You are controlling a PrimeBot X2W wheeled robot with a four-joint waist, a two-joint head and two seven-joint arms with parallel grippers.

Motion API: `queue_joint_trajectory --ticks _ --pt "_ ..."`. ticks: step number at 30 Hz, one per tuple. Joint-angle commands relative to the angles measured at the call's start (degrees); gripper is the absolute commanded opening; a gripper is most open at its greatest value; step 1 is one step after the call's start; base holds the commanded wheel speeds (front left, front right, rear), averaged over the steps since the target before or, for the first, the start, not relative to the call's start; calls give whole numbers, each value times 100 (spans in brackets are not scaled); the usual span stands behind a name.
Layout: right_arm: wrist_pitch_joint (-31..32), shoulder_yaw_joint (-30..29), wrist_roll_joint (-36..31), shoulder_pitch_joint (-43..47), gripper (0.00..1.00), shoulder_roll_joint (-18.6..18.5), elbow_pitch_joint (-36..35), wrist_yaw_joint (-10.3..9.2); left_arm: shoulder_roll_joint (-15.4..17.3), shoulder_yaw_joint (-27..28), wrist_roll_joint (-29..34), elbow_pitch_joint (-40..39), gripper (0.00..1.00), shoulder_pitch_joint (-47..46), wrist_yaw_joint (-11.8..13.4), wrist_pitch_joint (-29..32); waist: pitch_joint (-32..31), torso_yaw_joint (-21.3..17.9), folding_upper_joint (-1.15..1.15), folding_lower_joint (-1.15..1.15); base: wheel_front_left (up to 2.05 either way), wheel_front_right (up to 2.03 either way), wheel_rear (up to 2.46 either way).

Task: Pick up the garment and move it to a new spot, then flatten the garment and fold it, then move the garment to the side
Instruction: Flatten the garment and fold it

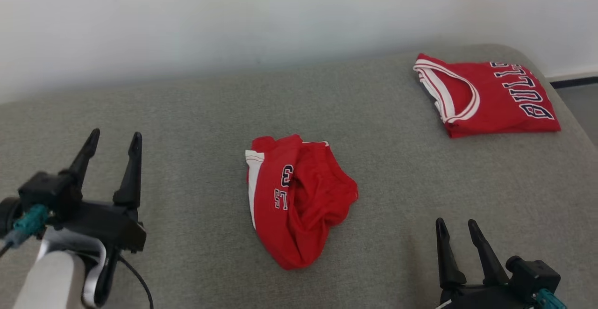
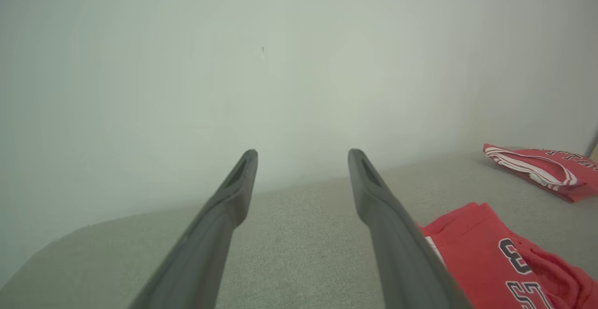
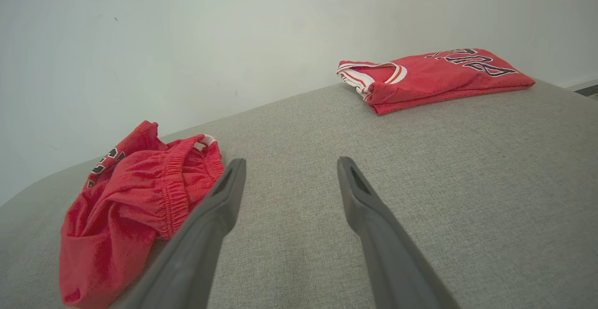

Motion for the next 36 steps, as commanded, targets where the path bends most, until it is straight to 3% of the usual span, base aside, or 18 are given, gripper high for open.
queue_joint_trajectory --ticks 1,6,14,23,32,33,34,36 --pt "-42 18 69 -90 100 1 36 -15 86 -67 -173 55 100 -196 -2 112 459 -494 0 -1 0 0 0" --pt "-73 68 232 -305 100 2 210 -15 609 -573 -652 185 100 -871 2 608 747 -815 0 -1 0 0 0" --pt "-83 167 467 -542 100 3 254 -15 1091 -1535 -1414 484 100 -1524 0 1460 1022 -1134 0 -1 0 0 0" --pt "-84 252 625 -713 100 2 260 -15 1334 -2478 -1919 860 100 -1989 -1 2158 1238 -1355 0 -1 0 0 0" --pt "-84 270 712 -694 100 2 250 -15 1520 -3063 -2512 1270 100 -2090 0 2664 1292 -1544 0 -1 0 0 0" --pt "-84 266 710 -685 100 2 242 -15 1524 -3098 -2588 1292 78 -2092 0 2679 1289 -1553 0 -1 0 0 0" --pt "-84 250 705 -678 100 1 231 -15 1515 -3136 -2641 1291 0 -2100 0 2675 1288 -1556 0 -1 0 0 0" --pt "-85 224 684 -659 100 1 212 -15 1513 -3207 -2709 1282 0 -2138 0 2618 1278 -1546 0 -1 0 0 0"
